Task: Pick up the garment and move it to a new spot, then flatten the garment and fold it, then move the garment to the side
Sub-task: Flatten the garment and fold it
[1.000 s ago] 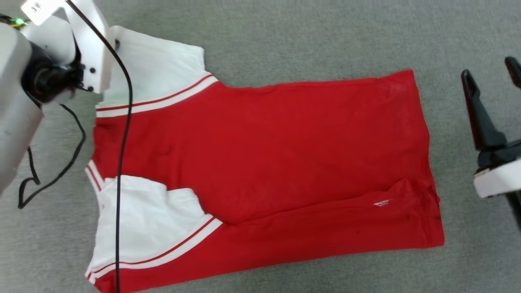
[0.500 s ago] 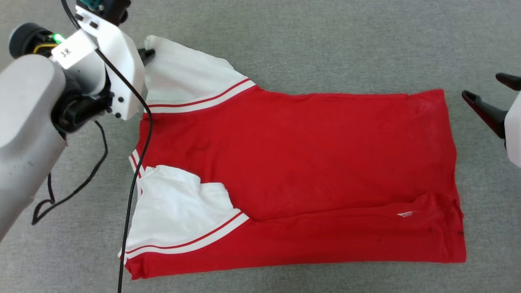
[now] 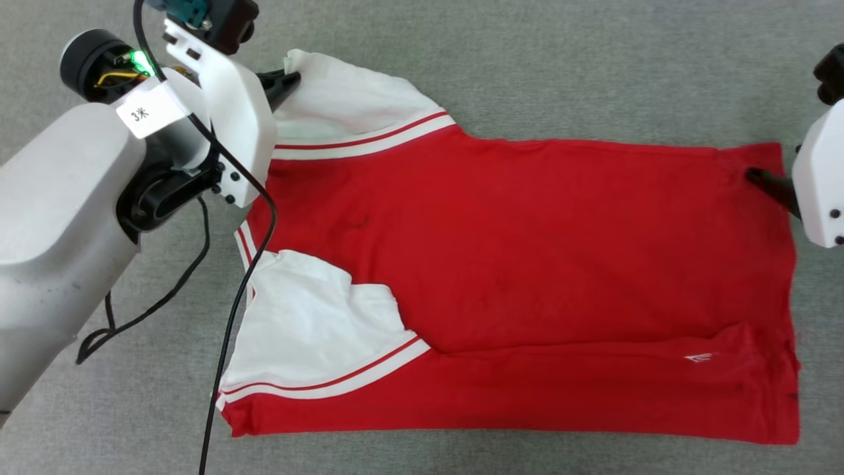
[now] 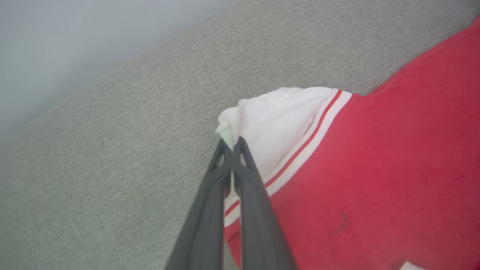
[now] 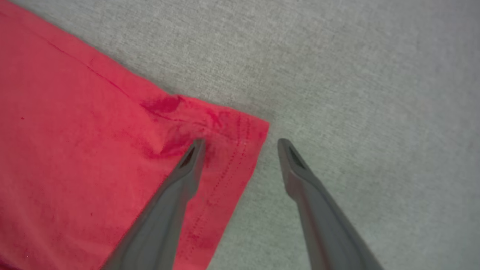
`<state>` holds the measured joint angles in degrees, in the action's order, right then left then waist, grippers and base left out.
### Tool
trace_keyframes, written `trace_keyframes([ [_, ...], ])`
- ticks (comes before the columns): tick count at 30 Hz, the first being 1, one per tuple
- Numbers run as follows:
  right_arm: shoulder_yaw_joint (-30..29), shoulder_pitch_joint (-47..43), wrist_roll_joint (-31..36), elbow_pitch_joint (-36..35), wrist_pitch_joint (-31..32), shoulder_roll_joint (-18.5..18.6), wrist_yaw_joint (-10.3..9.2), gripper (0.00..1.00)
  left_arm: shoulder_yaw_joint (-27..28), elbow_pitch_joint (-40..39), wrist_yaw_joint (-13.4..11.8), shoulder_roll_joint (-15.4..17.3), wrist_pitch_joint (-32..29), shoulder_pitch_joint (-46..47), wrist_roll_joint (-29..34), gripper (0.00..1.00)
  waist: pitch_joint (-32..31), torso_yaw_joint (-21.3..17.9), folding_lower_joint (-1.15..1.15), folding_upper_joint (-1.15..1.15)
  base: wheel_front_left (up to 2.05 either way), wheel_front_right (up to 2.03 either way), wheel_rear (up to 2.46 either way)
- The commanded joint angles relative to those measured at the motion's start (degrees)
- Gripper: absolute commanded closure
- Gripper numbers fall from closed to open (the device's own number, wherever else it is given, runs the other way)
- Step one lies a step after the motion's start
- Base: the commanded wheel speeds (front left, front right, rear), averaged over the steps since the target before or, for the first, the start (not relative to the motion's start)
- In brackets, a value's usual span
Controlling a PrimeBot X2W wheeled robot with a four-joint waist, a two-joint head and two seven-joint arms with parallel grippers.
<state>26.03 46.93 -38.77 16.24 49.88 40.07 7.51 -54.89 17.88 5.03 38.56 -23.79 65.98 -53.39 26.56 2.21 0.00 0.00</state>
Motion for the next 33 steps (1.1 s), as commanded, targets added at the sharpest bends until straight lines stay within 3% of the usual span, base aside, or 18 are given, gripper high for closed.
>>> trace_keyframes([
  [1,1.25,1.22,0.45,2.21,-1.09,-0.96,-0.05,0.00,0.25,-0.67,-0.22,-0.45,0.71,-0.01,0.21,1.00,0.96,0.99,0.00,0.00,0.00,0.00,0.00],
  [11,10.04,-3.15,-1.68,10.07,-4.11,-3.18,0.06,0.00,0.26,0.16,0.18,-0.87,2.52,-0.86,-0.11,1.00,1.62,1.77,0.00,0.00,0.00,0.00,0.00],
  [12,10.29,-2.88,-1.85,10.74,-5.00,-3.04,0.05,0.45,0.25,0.45,0.26,-0.79,2.73,-1.03,-0.21,1.00,1.43,1.68,0.00,0.00,0.00,0.00,0.00],
  [13,10.44,-2.48,-1.91,11.17,-6.02,-2.74,0.05,1.00,0.27,0.68,0.32,-0.79,2.90,-1.11,-0.27,1.00,1.19,1.64,0.00,0.00,0.00,0.00,0.00],
  [23,10.77,0.06,-4.54,10.01,-20.92,0.40,-0.05,1.00,0.72,2.49,0.33,-0.26,6.35,-3.80,-1.26,1.00,-3.56,1.13,0.00,0.00,0.00,0.00,0.00],
  [33,9.99,-8.21,-6.21,7.51,-32.56,2.04,-0.05,1.00,-0.68,-0.49,-1.69,1.48,9.55,-13.02,-2.84,1.00,-10.96,1.08,0.00,0.00,0.00,0.00,0.00],
])
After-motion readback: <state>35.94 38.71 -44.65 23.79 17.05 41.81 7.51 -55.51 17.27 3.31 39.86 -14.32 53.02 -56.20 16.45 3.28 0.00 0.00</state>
